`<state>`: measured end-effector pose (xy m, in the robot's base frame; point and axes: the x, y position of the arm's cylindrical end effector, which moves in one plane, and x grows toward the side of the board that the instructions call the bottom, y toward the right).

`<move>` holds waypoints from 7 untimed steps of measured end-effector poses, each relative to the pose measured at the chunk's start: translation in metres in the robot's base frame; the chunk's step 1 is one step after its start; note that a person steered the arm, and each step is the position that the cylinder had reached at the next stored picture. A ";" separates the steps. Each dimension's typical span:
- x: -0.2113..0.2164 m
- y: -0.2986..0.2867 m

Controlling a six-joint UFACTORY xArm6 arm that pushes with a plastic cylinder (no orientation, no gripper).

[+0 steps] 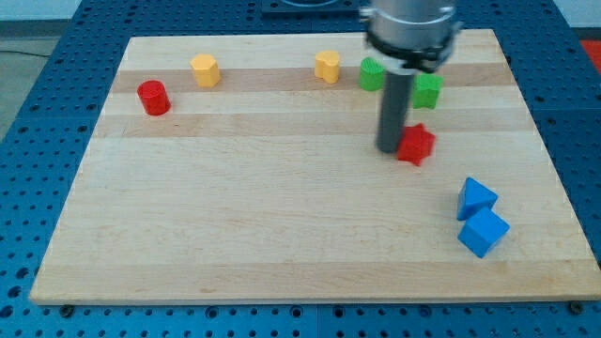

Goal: Move the red circle towards the right side of the board

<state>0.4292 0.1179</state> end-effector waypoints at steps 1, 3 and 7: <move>0.018 -0.021; -0.001 0.075; -0.069 -0.409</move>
<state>0.3597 -0.2912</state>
